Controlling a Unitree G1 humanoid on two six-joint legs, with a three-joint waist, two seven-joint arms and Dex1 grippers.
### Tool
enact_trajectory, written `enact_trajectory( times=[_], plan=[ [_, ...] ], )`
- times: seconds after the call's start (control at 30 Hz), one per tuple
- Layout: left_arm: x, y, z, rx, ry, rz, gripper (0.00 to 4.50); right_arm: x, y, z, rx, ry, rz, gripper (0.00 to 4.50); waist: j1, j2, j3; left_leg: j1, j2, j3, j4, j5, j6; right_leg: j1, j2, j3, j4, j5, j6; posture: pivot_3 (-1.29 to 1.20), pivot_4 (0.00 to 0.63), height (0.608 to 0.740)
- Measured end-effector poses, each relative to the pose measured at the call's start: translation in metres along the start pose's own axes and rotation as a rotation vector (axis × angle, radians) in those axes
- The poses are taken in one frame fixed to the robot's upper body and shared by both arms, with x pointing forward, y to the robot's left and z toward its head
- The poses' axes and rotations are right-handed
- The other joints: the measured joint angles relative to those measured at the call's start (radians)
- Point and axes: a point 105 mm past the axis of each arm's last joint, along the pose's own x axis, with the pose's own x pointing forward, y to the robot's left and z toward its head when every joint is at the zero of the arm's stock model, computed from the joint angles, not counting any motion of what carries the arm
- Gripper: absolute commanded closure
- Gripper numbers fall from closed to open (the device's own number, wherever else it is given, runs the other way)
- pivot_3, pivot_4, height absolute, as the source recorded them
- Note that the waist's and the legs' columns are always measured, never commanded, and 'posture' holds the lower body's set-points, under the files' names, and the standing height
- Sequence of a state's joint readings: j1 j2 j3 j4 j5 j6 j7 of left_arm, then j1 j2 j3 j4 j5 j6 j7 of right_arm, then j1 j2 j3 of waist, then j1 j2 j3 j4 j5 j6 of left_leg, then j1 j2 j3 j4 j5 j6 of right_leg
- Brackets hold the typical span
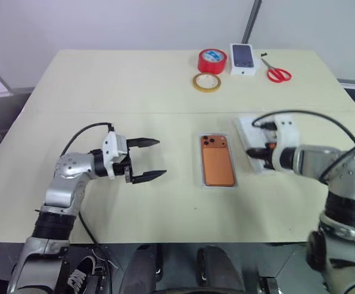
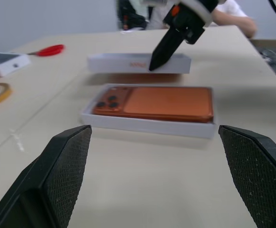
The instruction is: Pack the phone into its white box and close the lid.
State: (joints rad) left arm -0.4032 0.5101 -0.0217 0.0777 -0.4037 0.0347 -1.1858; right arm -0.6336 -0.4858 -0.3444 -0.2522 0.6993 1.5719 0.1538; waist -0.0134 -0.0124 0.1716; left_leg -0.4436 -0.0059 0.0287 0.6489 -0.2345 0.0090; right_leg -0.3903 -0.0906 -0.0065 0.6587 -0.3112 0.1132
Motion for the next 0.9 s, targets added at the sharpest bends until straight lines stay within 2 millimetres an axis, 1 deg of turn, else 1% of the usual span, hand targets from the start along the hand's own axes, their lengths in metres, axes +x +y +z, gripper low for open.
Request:
enact_trajectory(
  times=[0.07, 0.17, 0.23, 0.27, 0.37, 0.4, 0.43, 0.47, 0.57, 0.63, 0.67, 0.73, 0.8, 0.83, 0.9],
  plan=[
    [0.002, 0.005, -0.002, -0.029, -0.001, 0.048, 0.0, 0.004, 0.013, 0.008, 0.004, -0.066, 0.072, 4.47, 0.005, 0.0, 0.0, 0.0, 0.0, 0.0, 0.0, 0.0, 0.0, 0.0, 0.0, 0.0, 0.0, 0.0, 0.0, 0.0, 0.15, 0.728],
    [0.005, 0.013, -0.013, -0.125, 0.015, 0.139, 0.0, 0.01, 0.04, 0.016, 0.099, -0.18, 0.236, 4.47, 0.001, 0.0, 0.0, 0.0, 0.0, 0.0, 0.0, 0.0, 0.0, -0.001, 0.0, 0.0, 0.002, 0.0, 0.0, 0.0, 0.15, 0.728],
    [0.007, 0.015, -0.015, -0.148, 0.013, 0.173, 0.0, 0.01, 0.058, 0.02, 0.181, -0.245, 0.358, 4.47, 0.001, 0.0, 0.0, 0.0, 0.001, 0.0, 0.0, 0.0, -0.001, -0.001, 0.001, 0.0, 0.005, 0.0, 0.0, 0.0, 0.15, 0.728],
    [0.007, 0.016, -0.015, -0.147, 0.012, 0.182, 0.0, 0.009, 0.062, 0.022, 0.203, -0.262, 0.387, 4.47, 0.001, 0.0, 0.0, 0.0, 0.001, 0.0, 0.0, 0.001, -0.001, -0.001, 0.001, 0.0, 0.005, 0.0, 0.0, 0.0, 0.15, 0.728],
    [0.01, 0.018, -0.014, -0.156, -0.007, 0.22, 0.0, 0.005, 0.079, 0.031, 0.345, -0.34, 0.518, 4.47, 0.0, 0.0, 0.0, 0.0, 0.001, 0.0, 0.0, 0.001, -0.002, -0.002, 0.001, 0.0, 0.006, 0.0, 0.0, 0.0, 0.15, 0.728],
    [0.013, 0.018, -0.011, -0.161, -0.021, 0.223, 0.0, 0.003, 0.088, 0.029, 0.377, -0.337, 0.582, 4.47, 0.0, 0.0, 0.0, 0.0, 0.001, 0.0, 0.0, 0.001, -0.002, -0.001, 0.001, 0.0, 0.006, 0.0, 0.0, 0.0, 0.15, 0.728],
    [0.016, 0.017, -0.008, -0.163, -0.04, 0.221, 0.0, 0.002, 0.099, 0.023, 0.401, -0.314, 0.647, 4.47, 0.001, 0.0, 0.0, 0.0, 0.001, 0.0, 0.0, 0.001, -0.002, -0.001, 0.001, 0.0, 0.006, 0.0, 0.0, 0.0, 0.15, 0.728],
    [0.018, 0.016, -0.006, -0.164, -0.049, 0.222, 0.0, 0.001, 0.105, 0.016, 0.425, -0.289, 0.688, 4.47, 0.001, 0.0, 0.0, 0.0, 0.001, 0.0, 0.0, 0.001, -0.002, -0.001, 0.001, 0.001, 0.006, 0.0, 0.0, 0.0, 0.15, 0.728],
    [0.02, 0.016, -0.002, -0.167, -0.066, 0.227, 0.81, 0.0, 0.114, -0.011, 0.487, -0.206, 0.753, 4.5, 0.003, 0.0, 0.0, 0.0, 0.001, 0.0, 0.0, 0.001, -0.002, -0.001, 0.001, 0.001, 0.005, 0.0, 0.0, 0.0, 0.15, 0.728],
    [0.02, 0.016, -0.002, -0.191, -0.075, 0.228, 1.75, -0.006, 0.119, -0.03, 0.508, -0.145, 0.788, 4.5, 0.0, 0.0, 0.0, 0.0, 0.001, 0.0, 0.0, 0.001, -0.002, -0.001, 0.001, 0.001, 0.005, 0.0, 0.0, 0.0, 0.15, 0.728],
    [0.02, 0.015, -0.001, -0.195, -0.079, 0.226, 2.3, -0.008, 0.121, -0.037, 0.523, -0.115, 0.8, 4.5, -0.003, 0.0, 0.0, 0.0, 0.001, 0.0, 0.0, 0.001, -0.002, -0.001, 0.001, 0.001, 0.004, 0.0, 0.0, 0.0, 0.15, 0.728],
    [0.02, 0.014, 0.001, -0.189, -0.083, 0.217, 3.34, -0.015, 0.125, -0.044, 0.527, -0.063, 0.827, 4.5, -0.006, 0.0, 0.0, 0.0, 0.001, 0.001, 0.0, 0.001, -0.002, -0.001, 0.002, 0.001, 0.004, 0.0, 0.0, 0.0, 0.15, 0.728],
    [0.021, 0.012, 0.003, -0.18, -0.09, 0.206, 4.37, -0.018, 0.128, -0.044, 0.558, -0.041, 0.844, 4.5, -0.007, 0.0, 0.0, 0.001, 0.002, 0.001, 0.0, 0.001, -0.002, -0.001, 0.003, 0.002, 0.004, 0.0, 0.0, 0.0, 0.15, 0.728],
    [0.021, 0.011, 0.004, -0.176, -0.092, 0.202, 4.45, -0.018, 0.129, -0.046, 0.568, -0.031, 0.84, 4.5, -0.007, 0.0, 0.0, 0.001, 0.003, 0.001, 0.0, 0.001, -0.002, -0.001, 0.003, 0.002, 0.004, 0.0, 0.0, 0.0, 0.15, 0.728],
    [0.02, 0.01, 0.004, -0.168, -0.09, 0.199, 4.45, -0.014, 0.13, -0.049, 0.575, -0.004, 0.823, 4.5, -0.006, 0.0, 0.0, 0.001, 0.003, 0.001, 0.001, 0.001, -0.002, -0.001, 0.003, 0.001, 0.004, 0.0, 0.0, 0.0, 0.15, 0.728]
  ],
)
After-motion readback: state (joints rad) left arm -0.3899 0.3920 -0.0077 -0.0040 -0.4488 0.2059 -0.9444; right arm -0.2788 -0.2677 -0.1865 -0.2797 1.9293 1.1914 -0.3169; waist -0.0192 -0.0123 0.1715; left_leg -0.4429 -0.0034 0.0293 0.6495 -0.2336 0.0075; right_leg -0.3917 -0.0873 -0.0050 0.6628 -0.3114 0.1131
